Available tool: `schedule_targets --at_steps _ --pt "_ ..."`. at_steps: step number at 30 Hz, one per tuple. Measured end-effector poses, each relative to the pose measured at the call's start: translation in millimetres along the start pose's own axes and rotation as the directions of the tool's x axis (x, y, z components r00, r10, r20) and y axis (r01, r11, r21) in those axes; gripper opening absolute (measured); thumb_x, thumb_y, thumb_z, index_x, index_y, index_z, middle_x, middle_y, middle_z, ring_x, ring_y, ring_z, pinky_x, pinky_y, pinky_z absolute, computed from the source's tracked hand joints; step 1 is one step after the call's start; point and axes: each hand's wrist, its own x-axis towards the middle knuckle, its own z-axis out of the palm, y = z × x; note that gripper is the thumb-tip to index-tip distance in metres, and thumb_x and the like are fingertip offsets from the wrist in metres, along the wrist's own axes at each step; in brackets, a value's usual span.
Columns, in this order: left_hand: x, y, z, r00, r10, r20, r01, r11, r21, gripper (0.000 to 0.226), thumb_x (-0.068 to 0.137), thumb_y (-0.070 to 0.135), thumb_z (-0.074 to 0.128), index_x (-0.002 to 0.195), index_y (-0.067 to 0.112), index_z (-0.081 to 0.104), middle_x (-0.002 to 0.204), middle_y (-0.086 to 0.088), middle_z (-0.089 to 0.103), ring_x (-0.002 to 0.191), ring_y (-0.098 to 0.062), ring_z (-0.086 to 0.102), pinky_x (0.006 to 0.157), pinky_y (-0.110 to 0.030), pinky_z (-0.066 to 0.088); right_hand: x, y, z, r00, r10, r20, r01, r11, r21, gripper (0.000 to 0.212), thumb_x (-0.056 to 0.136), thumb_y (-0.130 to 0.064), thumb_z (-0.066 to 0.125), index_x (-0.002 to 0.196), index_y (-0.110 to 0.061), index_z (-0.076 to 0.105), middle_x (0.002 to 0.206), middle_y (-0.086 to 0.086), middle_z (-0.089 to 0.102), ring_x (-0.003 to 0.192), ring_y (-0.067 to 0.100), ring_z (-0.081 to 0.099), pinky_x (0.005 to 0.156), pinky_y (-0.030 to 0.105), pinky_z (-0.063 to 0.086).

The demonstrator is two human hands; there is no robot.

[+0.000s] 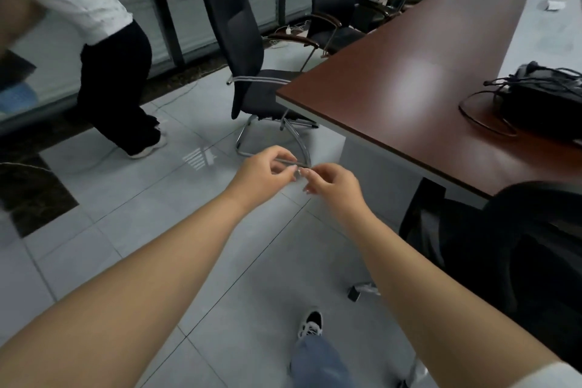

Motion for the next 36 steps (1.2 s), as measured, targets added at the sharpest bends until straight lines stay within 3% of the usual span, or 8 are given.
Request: schedule_targets --at_steps 3,7,14,18,20,27,31,36 --pt "48 -13 -12 0.999 -0.035 -0.02 0.035 0.999 0.014 0.008 0.089 0.021 0.059 0.093 0.027 0.056 0.079 0.007 0.067 0.086 -0.011 0.066 0.079 -0.026 0.051 52 -3 10 1.0 0.001 0.025 -0.001 1.0 -0.004 0.017 0.088 -0.03 0.062 0.074 -0.022 0.061 0.065 -0.006 0.062 0.07 0.013 0.061 0.078 0.032 0.05" --pt "115 -11 -30 0.996 -0.054 -0.077 0.053 0.998 -0.02 0.016 0.089 0.02 0.059 0.083 0.034 0.054 0.075 0.007 0.068 0.089 -0.016 0.066 0.085 -0.033 0.05 123 -17 11 1.0 -0.016 0.023 0.016 1.0 -0.01 0.019 0.088 -0.033 0.061 0.075 -0.02 0.063 0.066 -0.005 0.061 0.076 0.019 0.061 0.078 0.037 0.05" --pt "249 16 -65 0.99 0.032 -0.14 -0.04 0.998 -0.056 0.019 0.087 0.016 0.06 0.08 0.033 0.054 0.077 0.006 0.067 0.084 -0.014 0.067 0.085 -0.032 0.052 256 -68 2 0.995 -0.059 -0.076 0.063 0.997 0.052 0.017 0.087 -0.032 0.063 0.082 -0.016 0.066 0.064 -0.006 0.062 0.062 0.009 0.059 0.072 0.033 0.051" --pt "306 21 -83 0.987 0.097 -0.126 -0.108 0.991 -0.085 0.009 0.089 0.011 0.057 0.093 0.018 0.059 0.076 0.008 0.064 0.065 0.009 0.061 0.067 -0.005 0.046 301 -87 5 0.991 -0.075 -0.108 0.082 0.995 0.065 0.016 0.089 -0.03 0.061 0.083 -0.016 0.065 0.065 -0.003 0.062 0.072 0.017 0.063 0.078 0.036 0.053" --pt "338 15 -96 0.985 0.13 -0.114 -0.14 0.986 -0.092 0.009 0.09 0.012 0.056 0.099 0.014 0.059 0.076 0.01 0.063 0.065 0.01 0.06 0.062 -0.001 0.044 327 -95 9 0.987 -0.075 -0.141 0.081 0.996 0.039 0.017 0.089 -0.032 0.061 0.081 -0.018 0.064 0.064 -0.004 0.062 0.073 0.018 0.063 0.082 0.04 0.053" --pt "430 -14 -154 0.979 0.202 0.003 -0.201 0.973 -0.116 0.006 0.092 0.02 0.054 0.097 0.022 0.055 0.078 0.006 0.067 0.082 -0.001 0.061 0.07 -0.013 0.04 408 -122 47 0.956 -0.037 -0.29 0.04 0.999 0.004 0.018 0.09 -0.033 0.057 0.078 -0.021 0.06 0.066 -0.005 0.061 0.072 0.015 0.061 0.086 0.043 0.052" --pt "468 -34 -189 0.978 0.2 0.065 -0.191 0.974 -0.122 0.002 0.091 0.023 0.055 0.093 0.025 0.055 0.078 0.006 0.068 0.086 -0.005 0.061 0.074 -0.016 0.04 445 -138 82 0.951 0.026 -0.308 -0.022 1.0 0.017 0.02 0.091 -0.034 0.056 0.077 -0.021 0.06 0.065 -0.005 0.061 0.069 0.012 0.06 0.086 0.04 0.053" --pt "514 -69 -228 0.984 0.158 0.084 -0.145 0.98 -0.135 0.007 0.091 0.025 0.055 0.086 0.029 0.056 0.077 0.006 0.069 0.091 -0.012 0.063 0.089 -0.032 0.047 493 -149 123 0.943 0.079 -0.322 -0.061 0.996 0.065 0.023 0.091 -0.035 0.056 0.072 -0.025 0.059 0.066 -0.004 0.063 0.074 0.016 0.062 0.087 0.039 0.053"
